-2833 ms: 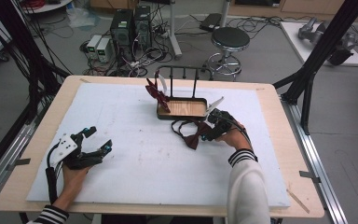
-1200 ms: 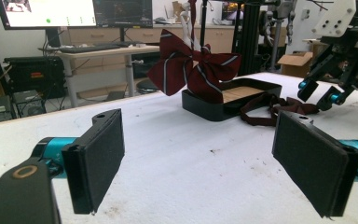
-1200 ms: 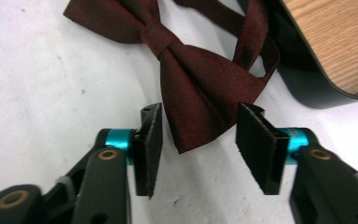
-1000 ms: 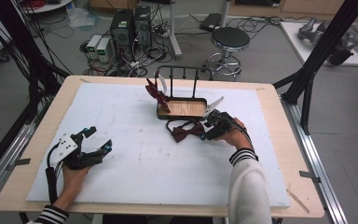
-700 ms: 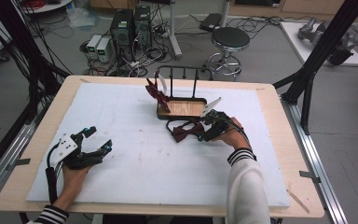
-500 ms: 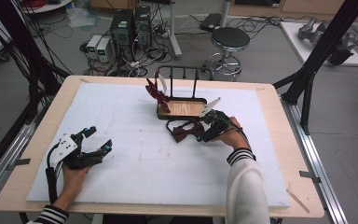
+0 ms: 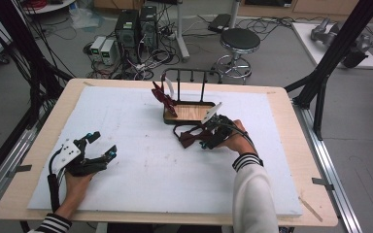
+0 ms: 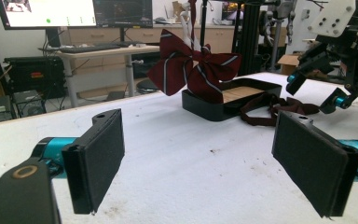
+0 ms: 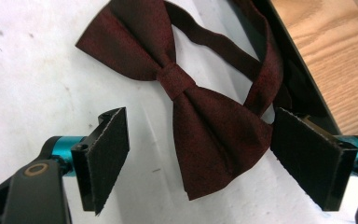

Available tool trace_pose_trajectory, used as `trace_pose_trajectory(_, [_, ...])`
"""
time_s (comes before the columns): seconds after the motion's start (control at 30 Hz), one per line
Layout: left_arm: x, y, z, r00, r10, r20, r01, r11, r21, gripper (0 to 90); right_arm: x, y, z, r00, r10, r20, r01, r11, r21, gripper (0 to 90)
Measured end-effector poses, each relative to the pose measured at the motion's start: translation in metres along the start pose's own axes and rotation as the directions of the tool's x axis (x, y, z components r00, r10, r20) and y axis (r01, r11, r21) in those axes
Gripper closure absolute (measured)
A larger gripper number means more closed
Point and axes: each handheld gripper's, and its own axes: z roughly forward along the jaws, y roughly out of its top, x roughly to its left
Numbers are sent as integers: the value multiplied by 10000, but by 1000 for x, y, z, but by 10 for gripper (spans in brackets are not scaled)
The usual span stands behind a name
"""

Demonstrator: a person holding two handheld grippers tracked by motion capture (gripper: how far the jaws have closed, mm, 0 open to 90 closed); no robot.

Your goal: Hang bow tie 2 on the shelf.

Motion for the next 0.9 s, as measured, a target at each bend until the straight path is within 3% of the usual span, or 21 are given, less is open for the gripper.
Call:
trace_pose_trajectory(0.17, [0,0,0,10000,13,16,-13,10000,13,173,0,12,0,9999,-89,-89,86,9995,-290,194])
trace_pose_trajectory(0.33, [1,0,0,10000,-8,17,8,10000,27,173,1,11,6,9997,-183,-187,189,9994,304,201])
trace_pose_trajectory(0.63, [1,0,0,10000,-8,7,8,10000,21,173,4,15,11,9976,-654,-212,662,9971,386,302])
trace_pose_trajectory(0.9, [1,0,0,10000,-12,6,12,10000,33,173,5,16,13,9960,-892,38,888,9943,595,480])
